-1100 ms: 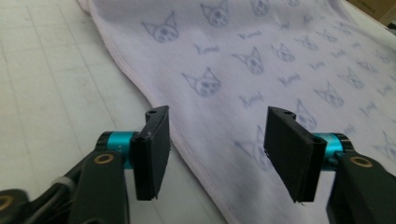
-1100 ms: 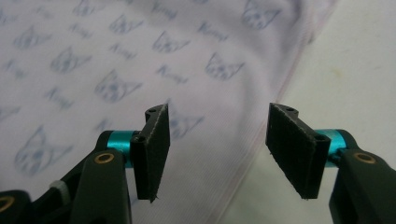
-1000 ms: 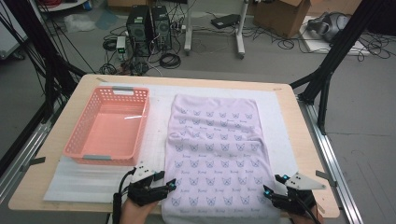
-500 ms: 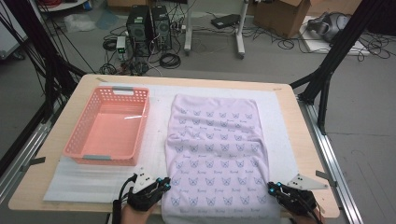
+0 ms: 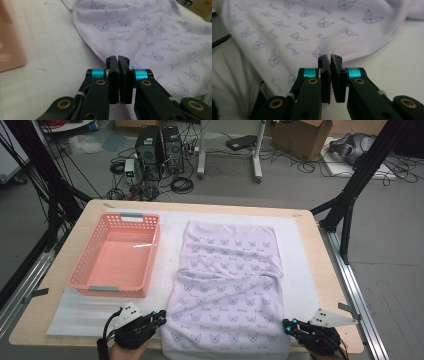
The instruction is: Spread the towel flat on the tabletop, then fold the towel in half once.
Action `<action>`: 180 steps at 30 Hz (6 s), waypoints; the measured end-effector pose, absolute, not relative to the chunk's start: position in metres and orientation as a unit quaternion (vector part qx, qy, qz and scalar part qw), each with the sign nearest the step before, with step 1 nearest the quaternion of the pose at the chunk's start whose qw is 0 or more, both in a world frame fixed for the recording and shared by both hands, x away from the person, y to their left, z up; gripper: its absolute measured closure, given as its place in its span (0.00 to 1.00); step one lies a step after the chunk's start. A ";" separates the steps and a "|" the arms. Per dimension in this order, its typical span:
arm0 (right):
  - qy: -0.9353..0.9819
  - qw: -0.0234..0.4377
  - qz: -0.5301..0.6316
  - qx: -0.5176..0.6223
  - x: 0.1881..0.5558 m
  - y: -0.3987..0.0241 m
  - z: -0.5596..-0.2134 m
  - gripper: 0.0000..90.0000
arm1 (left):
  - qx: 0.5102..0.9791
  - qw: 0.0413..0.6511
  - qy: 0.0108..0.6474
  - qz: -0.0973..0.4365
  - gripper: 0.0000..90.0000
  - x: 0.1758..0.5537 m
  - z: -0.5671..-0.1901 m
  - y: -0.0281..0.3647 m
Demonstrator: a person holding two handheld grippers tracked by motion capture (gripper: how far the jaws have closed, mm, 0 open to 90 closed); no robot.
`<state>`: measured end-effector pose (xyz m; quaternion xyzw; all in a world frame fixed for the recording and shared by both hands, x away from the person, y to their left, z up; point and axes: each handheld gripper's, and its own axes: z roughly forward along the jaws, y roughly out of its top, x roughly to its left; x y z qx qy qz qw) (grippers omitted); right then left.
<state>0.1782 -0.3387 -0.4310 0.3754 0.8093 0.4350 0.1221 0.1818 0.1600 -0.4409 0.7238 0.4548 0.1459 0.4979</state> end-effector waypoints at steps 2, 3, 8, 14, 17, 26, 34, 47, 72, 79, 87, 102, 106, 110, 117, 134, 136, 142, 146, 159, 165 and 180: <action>0.817 0.118 0.430 0.367 0.178 -0.332 -0.433 0.96 | 0.721 0.500 0.460 0.137 0.97 0.181 -0.441 0.163; 0.820 0.122 0.423 0.366 0.178 -0.331 -0.434 0.96 | 0.723 0.498 0.460 0.132 0.97 0.181 -0.443 0.163; 0.814 0.129 0.408 0.393 0.169 -0.348 -0.437 0.96 | 0.747 0.482 0.447 0.102 0.97 0.179 -0.457 0.144; 0.802 0.121 0.409 0.418 0.153 -0.379 -0.444 0.94 | 0.769 0.470 0.422 0.096 0.96 0.170 -0.459 0.122; 0.797 0.119 0.413 0.425 0.155 -0.378 -0.444 0.75 | 0.757 0.472 0.436 0.117 0.87 0.169 -0.458 0.125; 0.784 0.183 0.396 0.441 0.177 -0.365 -0.448 0.65 | 0.738 0.484 0.445 0.153 0.50 0.192 -0.464 0.117; 0.790 0.175 0.394 0.435 0.185 -0.355 -0.452 0.98 | 0.758 0.462 0.425 0.179 0.97 0.188 -0.463 0.116; 0.822 0.129 0.405 0.380 0.144 -0.357 -0.435 0.98 | 0.776 0.471 0.409 0.094 0.97 0.160 -0.455 0.154; 0.795 0.152 0.386 0.442 0.170 -0.362 -0.446 0.98 | 0.756 0.455 0.448 0.141 0.99 0.179 -0.457 0.122; 0.812 0.131 0.380 0.423 0.155 -0.366 -0.444 0.95 | 0.764 0.465 0.428 0.132 0.89 0.165 -0.459 0.125; 0.781 0.152 0.394 0.461 0.165 -0.364 -0.444 0.74 | 0.735 0.493 0.437 0.162 0.56 0.175 -0.454 0.121; 0.774 0.175 0.379 0.476 0.172 -0.367 -0.445 0.74 | 0.717 0.501 0.451 0.175 0.55 0.190 -0.451 0.131; 0.757 0.181 0.396 0.487 0.176 -0.368 -0.443 0.63 | 0.716 0.497 0.457 0.174 0.55 0.202 -0.452 0.127; 0.747 0.192 0.406 0.490 0.182 -0.371 -0.440 0.55 | 0.719 0.500 0.452 0.173 0.55 0.208 -0.451 0.123; 0.747 0.214 0.428 0.461 0.192 -0.369 -0.432 0.40 | 0.710 0.538 0.413 0.189 0.28 0.217 -0.439 0.122; 0.740 0.273 0.455 0.413 0.236 -0.357 -0.418 0.18 | 0.715 0.590 0.320 0.195 0.20 0.264 -0.409 0.112; 0.737 0.261 0.461 0.421 0.240 -0.357 -0.417 0.18 | 0.715 0.590 0.323 0.188 0.20 0.268 -0.410 0.113; 0.744 0.246 0.455 0.423 0.245 -0.354 -0.421 0.18 | 0.703 0.600 0.336 0.182 0.20 0.276 -0.415 0.119; 0.747 0.239 0.453 0.423 0.244 -0.354 -0.422 0.18 | 0.699 0.600 0.339 0.190 0.20 0.273 -0.413 0.121; 0.756 0.214 0.440 0.436 0.249 -0.355 -0.427 0.18 | 0.714 0.577 0.358 0.173 0.21 0.281 -0.421 0.120; 0.756 0.196 0.437 0.445 0.264 -0.355 -0.428 0.18 | 0.719 0.568 0.370 0.155 0.22 0.297 -0.417 0.118; 0.759 0.167 0.419 0.470 0.342 -0.354 -0.408 0.19 | 0.719 0.536 0.412 0.163 0.27 0.372 -0.411 0.091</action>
